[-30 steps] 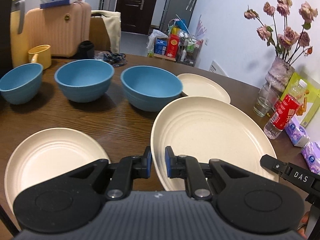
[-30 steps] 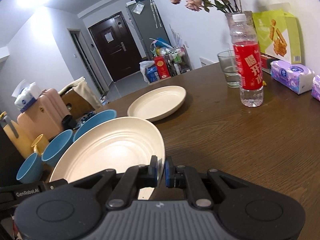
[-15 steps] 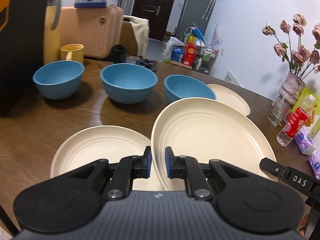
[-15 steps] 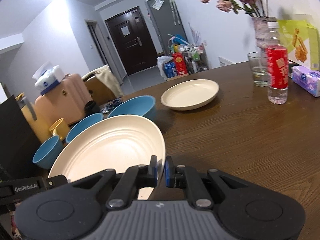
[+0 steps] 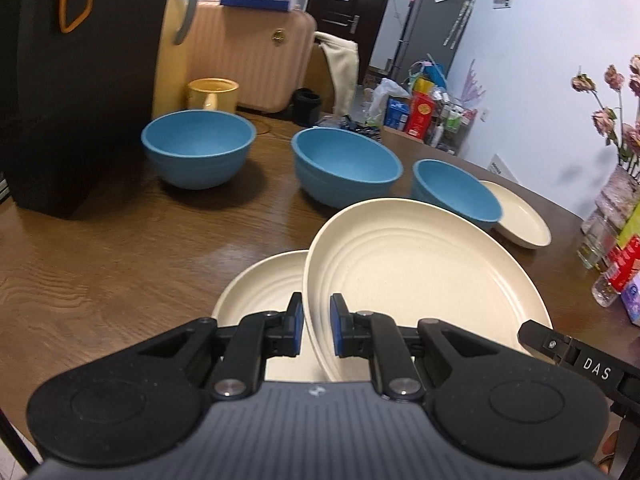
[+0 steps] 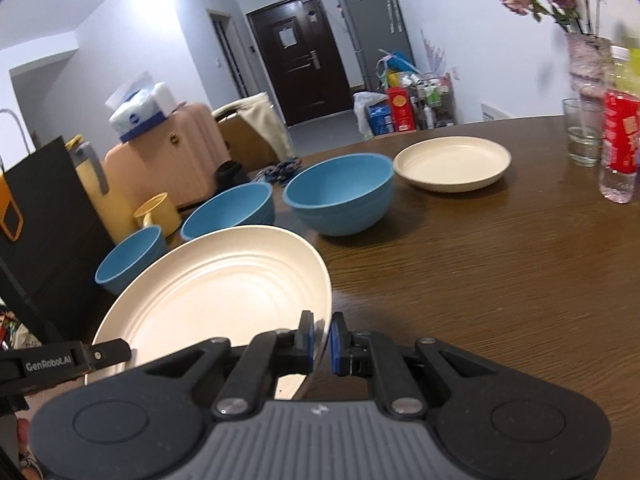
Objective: Organize plates and bowls
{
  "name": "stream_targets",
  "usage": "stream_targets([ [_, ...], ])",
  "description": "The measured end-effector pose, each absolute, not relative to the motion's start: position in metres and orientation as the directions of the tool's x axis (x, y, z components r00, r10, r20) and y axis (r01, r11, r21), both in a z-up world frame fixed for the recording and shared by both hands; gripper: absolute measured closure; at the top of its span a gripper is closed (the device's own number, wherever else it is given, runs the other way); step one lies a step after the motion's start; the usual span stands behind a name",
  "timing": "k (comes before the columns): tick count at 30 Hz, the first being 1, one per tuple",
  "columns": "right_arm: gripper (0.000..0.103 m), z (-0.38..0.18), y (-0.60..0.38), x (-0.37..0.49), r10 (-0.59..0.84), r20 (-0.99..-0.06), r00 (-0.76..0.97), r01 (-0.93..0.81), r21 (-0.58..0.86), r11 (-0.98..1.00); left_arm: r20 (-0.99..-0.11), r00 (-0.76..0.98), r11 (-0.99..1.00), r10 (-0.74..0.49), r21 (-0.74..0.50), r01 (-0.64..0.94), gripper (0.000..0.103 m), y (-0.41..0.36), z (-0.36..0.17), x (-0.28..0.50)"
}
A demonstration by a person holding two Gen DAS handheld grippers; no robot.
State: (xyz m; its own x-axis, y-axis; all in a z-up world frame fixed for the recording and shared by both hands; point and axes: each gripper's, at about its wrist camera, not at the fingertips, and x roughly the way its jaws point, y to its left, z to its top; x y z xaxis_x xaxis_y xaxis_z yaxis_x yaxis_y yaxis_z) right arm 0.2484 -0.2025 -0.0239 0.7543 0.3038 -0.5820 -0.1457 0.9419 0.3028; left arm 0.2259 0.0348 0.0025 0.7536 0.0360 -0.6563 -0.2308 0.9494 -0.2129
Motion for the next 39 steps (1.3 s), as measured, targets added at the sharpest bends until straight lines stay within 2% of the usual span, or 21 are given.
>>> stream_targets([
  [18,0.095,-0.059,-0.155,0.261,0.297,-0.623,0.723,-0.174,0.251,0.952,-0.694,0.714,0.949,0.093,-0.156,-0.275,0.089,0.066,-0.034,0.228],
  [39,0.093,-0.07,-0.13,0.254,0.232,-0.599,0.767,-0.204,0.116,0.972,-0.668,0.729,0.96,0.149,-0.081,-0.27,0.088,0.065,-0.05,0.224],
])
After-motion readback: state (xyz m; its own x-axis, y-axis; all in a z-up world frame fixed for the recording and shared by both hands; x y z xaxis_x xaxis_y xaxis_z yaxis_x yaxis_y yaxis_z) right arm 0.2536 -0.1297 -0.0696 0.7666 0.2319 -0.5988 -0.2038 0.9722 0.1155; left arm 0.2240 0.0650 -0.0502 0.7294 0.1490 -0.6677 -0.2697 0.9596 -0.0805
